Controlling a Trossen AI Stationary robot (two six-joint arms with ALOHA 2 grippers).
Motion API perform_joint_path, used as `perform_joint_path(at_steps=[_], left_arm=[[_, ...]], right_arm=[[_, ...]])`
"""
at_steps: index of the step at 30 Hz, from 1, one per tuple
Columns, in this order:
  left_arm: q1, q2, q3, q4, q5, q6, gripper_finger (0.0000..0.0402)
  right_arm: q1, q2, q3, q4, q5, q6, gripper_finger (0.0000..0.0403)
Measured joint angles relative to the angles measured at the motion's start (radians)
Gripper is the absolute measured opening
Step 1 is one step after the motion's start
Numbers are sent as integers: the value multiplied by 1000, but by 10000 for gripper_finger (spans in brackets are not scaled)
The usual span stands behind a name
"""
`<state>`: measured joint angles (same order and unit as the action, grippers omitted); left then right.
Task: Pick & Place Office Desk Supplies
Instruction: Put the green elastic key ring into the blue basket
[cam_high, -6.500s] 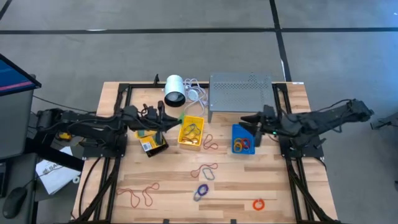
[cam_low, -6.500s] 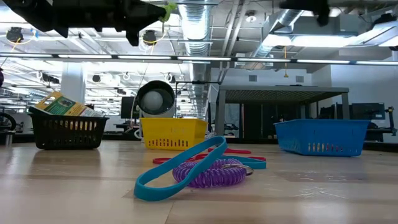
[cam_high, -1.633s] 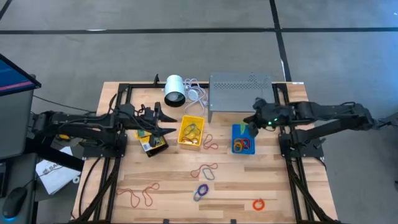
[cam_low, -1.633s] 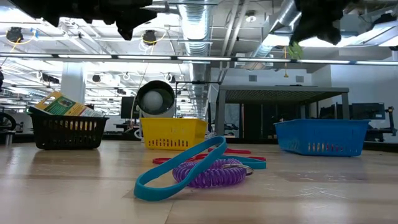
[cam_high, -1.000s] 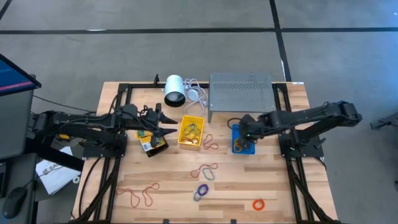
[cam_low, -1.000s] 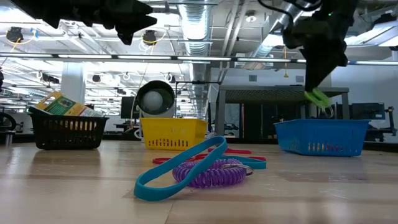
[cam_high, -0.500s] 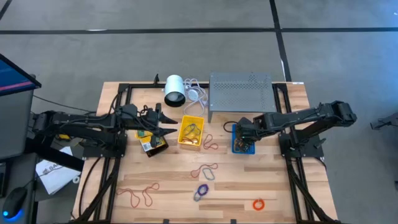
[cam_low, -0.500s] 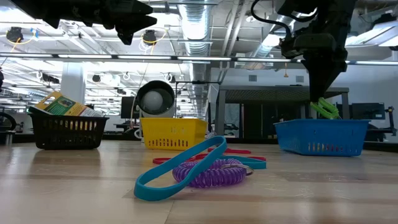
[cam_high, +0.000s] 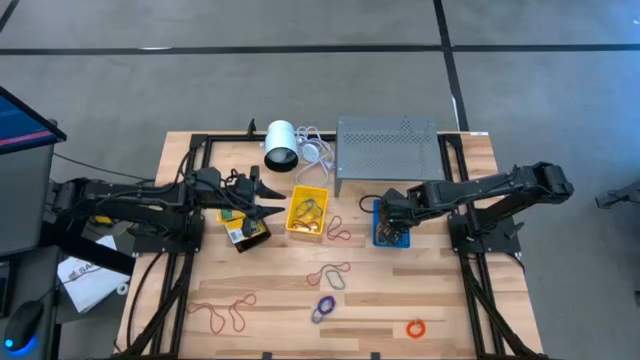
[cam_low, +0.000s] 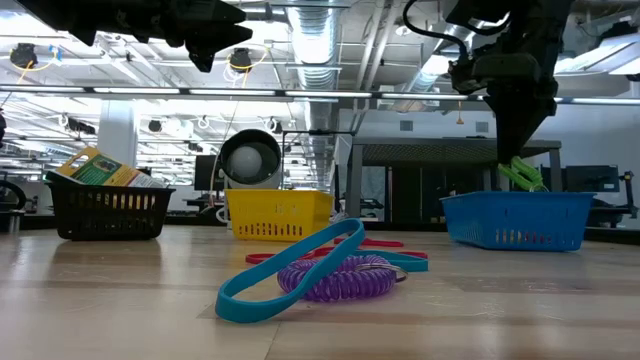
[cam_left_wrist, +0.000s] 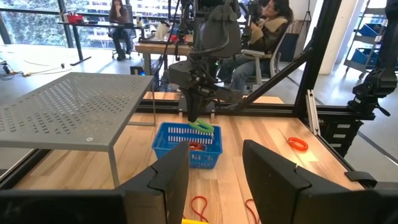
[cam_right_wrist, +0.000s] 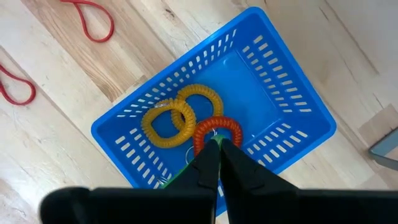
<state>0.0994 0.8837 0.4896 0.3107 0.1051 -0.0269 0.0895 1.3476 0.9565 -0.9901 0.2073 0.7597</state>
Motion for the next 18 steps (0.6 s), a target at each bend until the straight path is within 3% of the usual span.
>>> perform_joint_path(at_steps=[4,13,18], left_arm=[[0,0,0,0,0,0,144],[0,0,0,-1,0,0,144],[0,0,0,-11,0,0,144]], right_arm=[[0,0,0,1,-39,0,58],[-26,0,0,1,-50,56,256],[-26,-1,0,-43,-64,83,284]])
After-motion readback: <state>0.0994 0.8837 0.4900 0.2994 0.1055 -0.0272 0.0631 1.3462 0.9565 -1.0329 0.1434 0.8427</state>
